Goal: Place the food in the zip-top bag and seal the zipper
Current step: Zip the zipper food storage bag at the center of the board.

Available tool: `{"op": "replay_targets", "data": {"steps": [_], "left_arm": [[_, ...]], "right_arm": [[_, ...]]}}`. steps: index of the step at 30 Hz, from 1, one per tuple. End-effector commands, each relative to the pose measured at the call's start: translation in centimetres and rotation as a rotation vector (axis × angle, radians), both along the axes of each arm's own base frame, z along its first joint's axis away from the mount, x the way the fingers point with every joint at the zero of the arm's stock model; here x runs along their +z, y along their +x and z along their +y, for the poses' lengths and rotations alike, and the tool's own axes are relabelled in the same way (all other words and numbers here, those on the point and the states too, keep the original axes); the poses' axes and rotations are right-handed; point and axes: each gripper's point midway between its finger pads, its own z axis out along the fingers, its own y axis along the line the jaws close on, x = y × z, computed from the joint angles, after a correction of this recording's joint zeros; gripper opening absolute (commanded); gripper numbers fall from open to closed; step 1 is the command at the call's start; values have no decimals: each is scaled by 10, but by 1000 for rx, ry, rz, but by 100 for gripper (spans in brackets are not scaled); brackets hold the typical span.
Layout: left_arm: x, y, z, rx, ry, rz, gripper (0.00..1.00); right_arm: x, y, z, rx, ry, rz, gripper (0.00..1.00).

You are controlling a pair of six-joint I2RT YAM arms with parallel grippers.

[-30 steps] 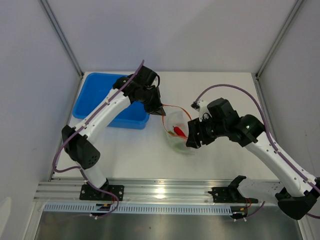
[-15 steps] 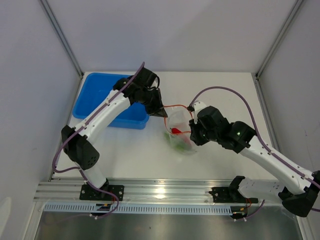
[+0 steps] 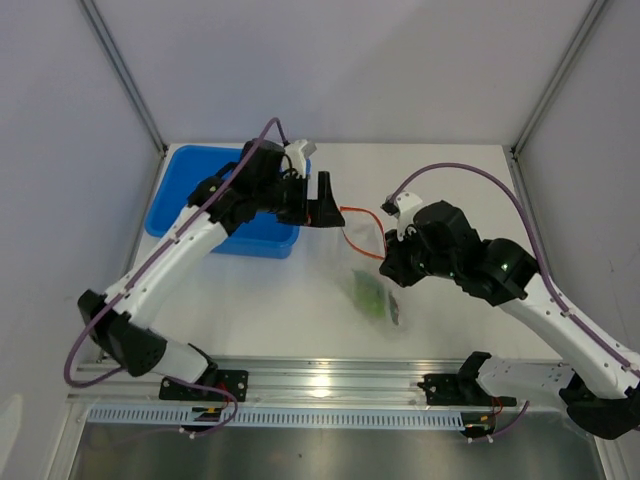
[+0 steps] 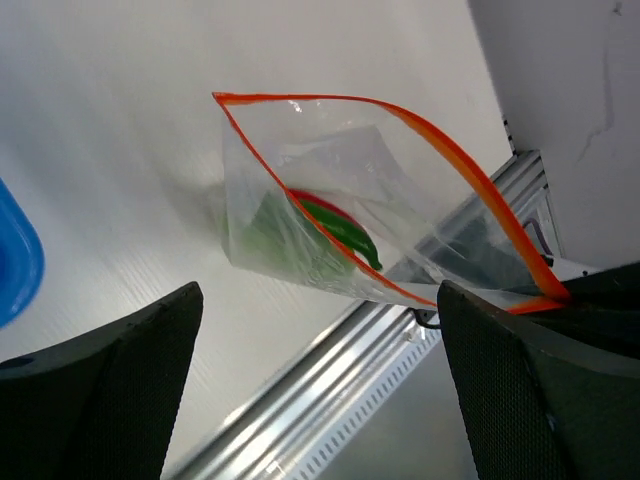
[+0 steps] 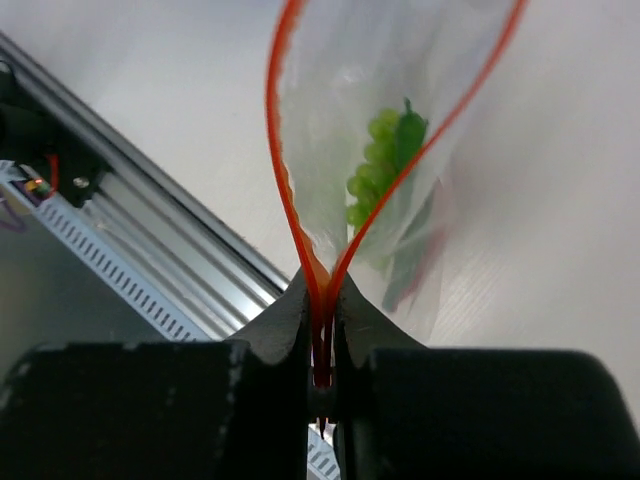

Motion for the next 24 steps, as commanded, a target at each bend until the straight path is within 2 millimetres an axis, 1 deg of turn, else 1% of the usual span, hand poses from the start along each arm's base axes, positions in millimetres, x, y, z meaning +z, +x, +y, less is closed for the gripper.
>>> {"op": "replay_targets", "data": {"steps": [1, 2, 3, 4, 5, 6, 7, 8, 9, 10, 11, 12, 13, 14, 16, 17, 18, 19, 21, 24], "left_arm": [[61, -1, -4, -153, -115, -367, 99], [76, 2, -6, -186, -138, -471, 100], [86, -12, -9, -246, -174, -531, 100], [87, -19, -12, -296, -189, -576, 100], [90, -21, -16, -349, -189, -664, 99], [100, -37, -19, -422, -227, -717, 99], [97, -43, -21, -477, -229, -762, 99], [98, -46, -24, -500, -249, -793, 99], [104, -59, -25, -558, -288, -822, 99], [107, -64, -25, -586, -306, -843, 99], [97, -69, -26, -624, -308, -852, 100], [101, -73, -27, -652, -330, -885, 99], [103, -86, -26, -722, -357, -921, 99], [92, -91, -27, -761, -360, -920, 100], [86, -102, -24, -839, -360, -992, 99], [85, -104, -24, -851, -352, -1017, 99], [73, -106, -24, -862, -336, -1021, 100], [72, -102, -23, -859, -304, -1066, 100], [69, -104, -23, -878, -294, -1084, 99], [68, -109, -28, -924, -324, -1099, 99]], "right_arm": [[23, -15, 14, 118, 75, 33, 0], [26, -22, 19, 162, 100, 59, 0], [25, -23, 21, 181, 103, 77, 0], [25, -22, 20, 183, 112, 97, 0], [28, -29, 25, 226, 143, 128, 0], [26, -30, 27, 243, 148, 151, 0], [25, -30, 27, 245, 151, 172, 0], [26, -32, 29, 264, 158, 190, 0], [26, -32, 30, 270, 153, 198, 0], [25, -34, 30, 276, 148, 212, 0], [25, -35, 30, 282, 151, 216, 0], [26, -37, 31, 293, 155, 225, 0], [27, -38, 31, 298, 156, 227, 0], [26, -39, 30, 300, 156, 237, 0], [25, -42, 29, 310, 160, 249, 0], [23, -43, 28, 308, 157, 260, 0], [22, -44, 27, 308, 156, 264, 0], [22, -46, 28, 317, 162, 278, 0], [22, -50, 29, 327, 169, 297, 0], [24, -56, 30, 350, 179, 331, 0]]}}
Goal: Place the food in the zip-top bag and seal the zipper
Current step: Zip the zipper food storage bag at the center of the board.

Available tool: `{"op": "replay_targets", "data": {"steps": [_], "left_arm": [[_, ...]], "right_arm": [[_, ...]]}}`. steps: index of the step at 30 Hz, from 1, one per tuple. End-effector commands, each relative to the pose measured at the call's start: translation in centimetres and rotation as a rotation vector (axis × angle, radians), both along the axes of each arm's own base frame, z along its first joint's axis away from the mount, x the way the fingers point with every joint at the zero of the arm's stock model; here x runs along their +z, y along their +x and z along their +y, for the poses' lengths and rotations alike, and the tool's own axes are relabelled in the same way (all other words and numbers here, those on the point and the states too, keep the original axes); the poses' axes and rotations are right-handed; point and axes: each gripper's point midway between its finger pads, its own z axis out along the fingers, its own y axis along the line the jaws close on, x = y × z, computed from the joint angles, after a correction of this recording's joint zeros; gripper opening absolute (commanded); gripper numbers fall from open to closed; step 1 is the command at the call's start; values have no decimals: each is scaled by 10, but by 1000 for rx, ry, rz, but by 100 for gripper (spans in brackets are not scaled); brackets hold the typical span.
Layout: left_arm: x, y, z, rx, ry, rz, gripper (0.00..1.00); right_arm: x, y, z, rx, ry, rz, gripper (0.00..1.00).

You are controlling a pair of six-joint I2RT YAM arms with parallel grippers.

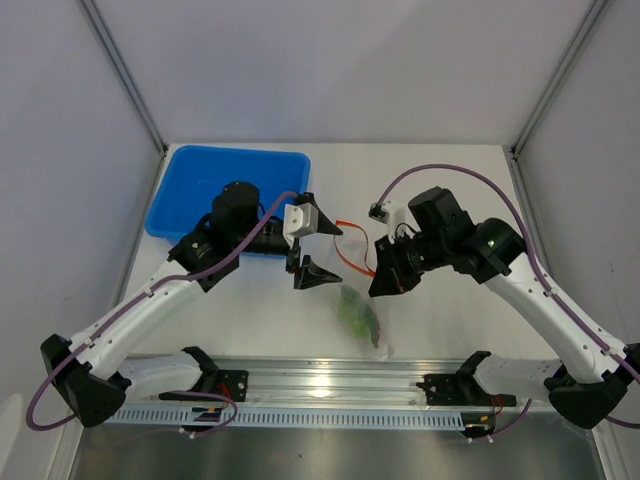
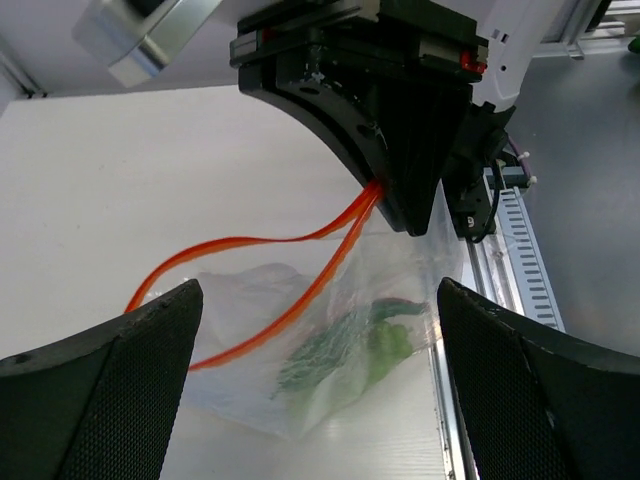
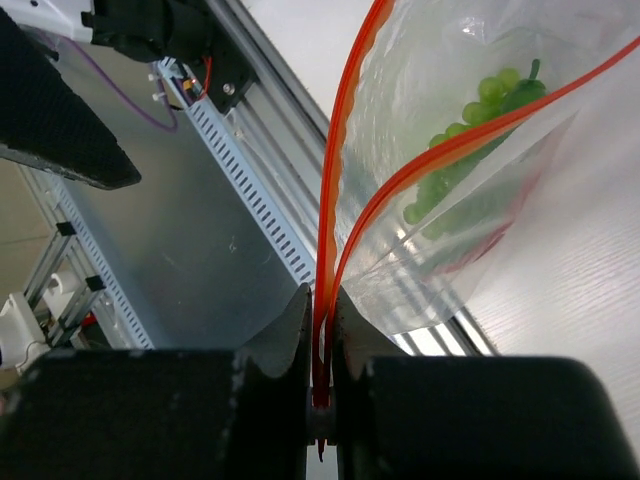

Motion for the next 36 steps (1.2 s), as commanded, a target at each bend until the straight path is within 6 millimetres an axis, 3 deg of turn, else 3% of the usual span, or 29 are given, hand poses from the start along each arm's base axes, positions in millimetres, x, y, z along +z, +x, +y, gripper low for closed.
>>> {"op": "replay_targets", "data": {"steps": [1, 9, 14, 23, 28, 29, 30, 32, 36], "left_arm": [[23, -12, -7, -115, -83, -170, 99], [28, -55, -34, -402, -129, -77, 99], [7, -62, -48, -470, -89, -6, 99], [-20, -54, -61, -476, -44, 83, 92], [-29, -43, -65, -426, 13, 104, 78], [-37, -41, -64, -403, 52, 136, 73], [-31, -38, -65, -391, 57, 123, 61], [-35, -34, -62, -363, 97, 142, 48], [-42, -29, -55, -310, 138, 164, 32]], "right_arm": [[21, -11, 4, 57, 60, 9, 0], [25, -15, 5, 60, 70, 37, 0], [26, -15, 6, 59, 77, 39, 0], [26, -17, 4, 59, 79, 34, 0], [25, -17, 2, 60, 74, 23, 0], [25, -16, 2, 55, 74, 18, 0], [24, -16, 1, 54, 71, 17, 0], [24, -15, 0, 50, 67, 9, 0], [15, -9, -5, 22, 37, -16, 0]]}}
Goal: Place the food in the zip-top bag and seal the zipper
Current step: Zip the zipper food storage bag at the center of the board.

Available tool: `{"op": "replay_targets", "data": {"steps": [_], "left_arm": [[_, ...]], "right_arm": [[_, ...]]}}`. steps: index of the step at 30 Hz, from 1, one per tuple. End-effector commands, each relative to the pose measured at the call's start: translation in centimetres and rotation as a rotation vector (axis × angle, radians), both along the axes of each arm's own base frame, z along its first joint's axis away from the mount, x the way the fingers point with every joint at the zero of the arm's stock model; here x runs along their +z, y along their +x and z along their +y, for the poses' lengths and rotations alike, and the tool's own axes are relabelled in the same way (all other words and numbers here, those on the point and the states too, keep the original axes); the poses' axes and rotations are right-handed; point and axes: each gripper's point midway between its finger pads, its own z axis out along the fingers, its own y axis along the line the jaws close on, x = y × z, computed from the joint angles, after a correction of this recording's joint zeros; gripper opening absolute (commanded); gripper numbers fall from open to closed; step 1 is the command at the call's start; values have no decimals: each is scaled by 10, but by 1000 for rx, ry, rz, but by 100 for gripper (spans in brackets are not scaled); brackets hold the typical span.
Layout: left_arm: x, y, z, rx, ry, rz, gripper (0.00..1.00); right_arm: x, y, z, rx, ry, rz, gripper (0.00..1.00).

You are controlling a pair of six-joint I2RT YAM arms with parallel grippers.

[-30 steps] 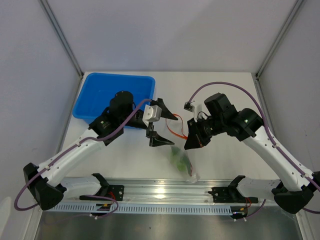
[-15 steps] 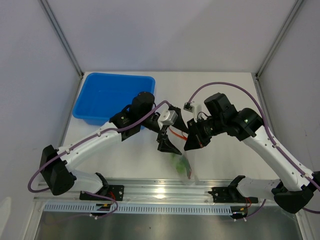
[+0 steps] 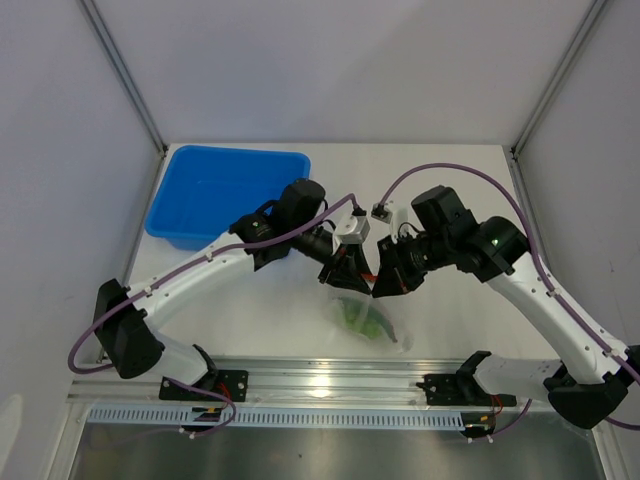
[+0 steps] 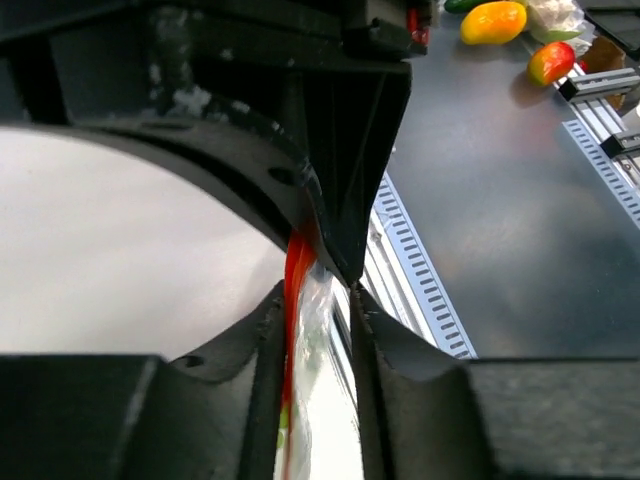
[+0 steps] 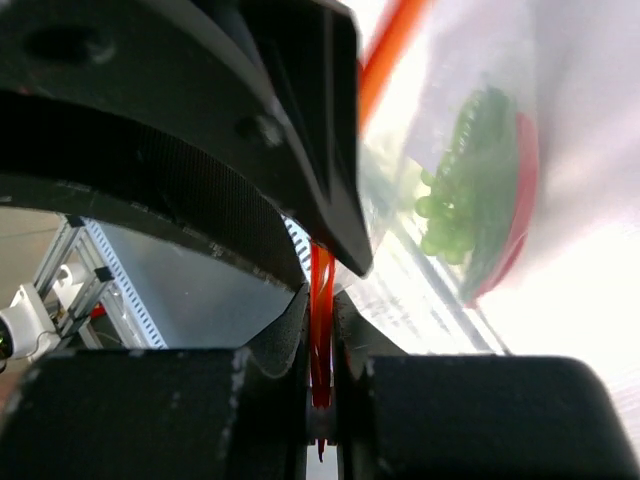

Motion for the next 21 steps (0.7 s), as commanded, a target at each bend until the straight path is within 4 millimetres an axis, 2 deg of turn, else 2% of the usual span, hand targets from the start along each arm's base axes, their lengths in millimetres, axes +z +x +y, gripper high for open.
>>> {"op": "replay_targets", "data": {"steps": [1, 4, 5, 7, 11, 13, 14, 18, 21], "left_arm": [[2, 10, 7, 60, 35, -50, 30], [-3, 11, 12, 87, 71, -39, 19], [-4, 11, 13, 92, 80, -34, 9], [-8, 10, 15, 98, 101, -17, 1], [-14, 11, 17, 109, 130, 8, 1], [-16, 14, 19, 124, 139, 9, 1], [-18, 17, 19, 144, 152, 19, 1], [-17, 34, 21, 233, 165, 25, 0], [-15, 46, 21, 289, 172, 57, 1]], "right_arm": [[8, 0, -3, -2, 25, -54, 0], [3, 7, -7, -29, 5, -70, 2], [2, 10, -7, -41, 2, -79, 11], [0, 13, -10, -55, -7, -87, 18], [-5, 20, -13, -66, -12, -96, 20], [-8, 23, -15, -74, -21, -93, 27], [-10, 24, -16, -75, -27, -90, 36], [-18, 22, -21, -85, -47, -84, 47], [-26, 17, -25, -93, -46, -78, 49]]}}
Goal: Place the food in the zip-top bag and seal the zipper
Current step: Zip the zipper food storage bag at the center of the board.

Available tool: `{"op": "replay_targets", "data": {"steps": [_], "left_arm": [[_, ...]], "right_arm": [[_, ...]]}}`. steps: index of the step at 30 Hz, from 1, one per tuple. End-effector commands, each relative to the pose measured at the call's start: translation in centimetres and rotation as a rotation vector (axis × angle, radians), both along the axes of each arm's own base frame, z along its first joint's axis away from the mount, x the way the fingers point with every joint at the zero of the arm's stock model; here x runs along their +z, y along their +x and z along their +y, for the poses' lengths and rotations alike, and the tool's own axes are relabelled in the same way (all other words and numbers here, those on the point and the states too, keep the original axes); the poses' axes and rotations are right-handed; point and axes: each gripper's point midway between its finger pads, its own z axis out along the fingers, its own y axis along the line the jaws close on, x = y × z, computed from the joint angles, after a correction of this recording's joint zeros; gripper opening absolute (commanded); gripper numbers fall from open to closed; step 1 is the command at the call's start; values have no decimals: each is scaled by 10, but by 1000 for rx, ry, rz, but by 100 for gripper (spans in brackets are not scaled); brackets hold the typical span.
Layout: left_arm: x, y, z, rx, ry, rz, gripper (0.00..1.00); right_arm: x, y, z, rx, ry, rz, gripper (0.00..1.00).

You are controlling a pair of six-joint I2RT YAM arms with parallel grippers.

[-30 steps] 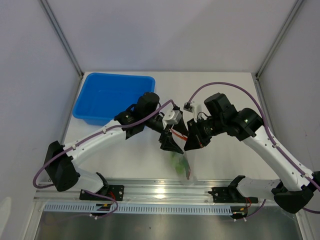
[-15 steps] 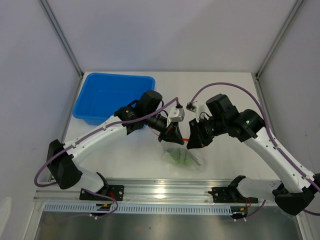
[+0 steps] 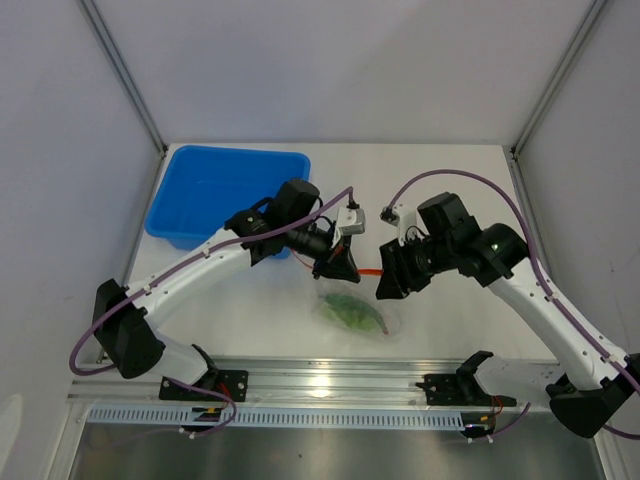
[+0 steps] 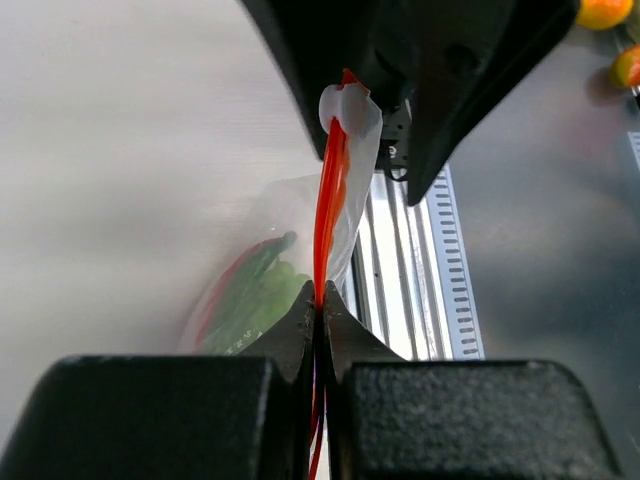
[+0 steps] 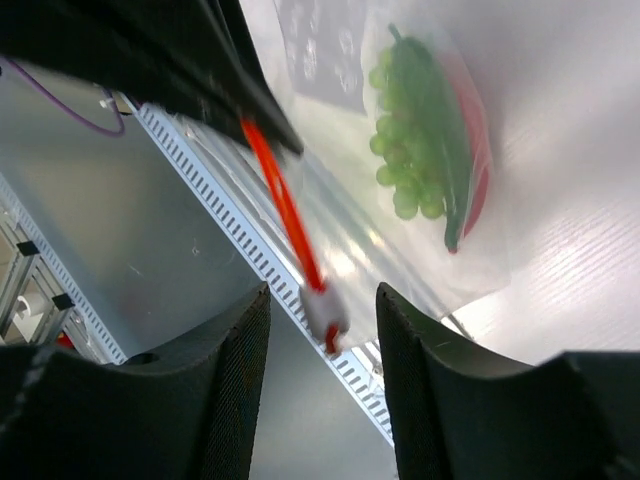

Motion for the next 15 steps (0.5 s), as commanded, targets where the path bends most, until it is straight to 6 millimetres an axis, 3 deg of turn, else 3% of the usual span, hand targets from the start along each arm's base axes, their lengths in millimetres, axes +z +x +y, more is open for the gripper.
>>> {"op": "replay_targets", "data": {"steps": [1, 4, 8, 15], "left_arm": [[19, 17, 0, 85, -24, -3, 1], [19, 16, -3, 82, -24, 35, 1], [18, 14, -5, 78, -26, 72, 0], [19, 8, -4, 70, -43, 98, 1]], "right_arm": [[1, -1, -4, -10, 29, -49, 49], [-1, 0, 0, -36, 79, -60, 43], [5, 5, 11, -60, 168, -83, 23], [5, 19, 17, -87, 251, -97, 26]]}}
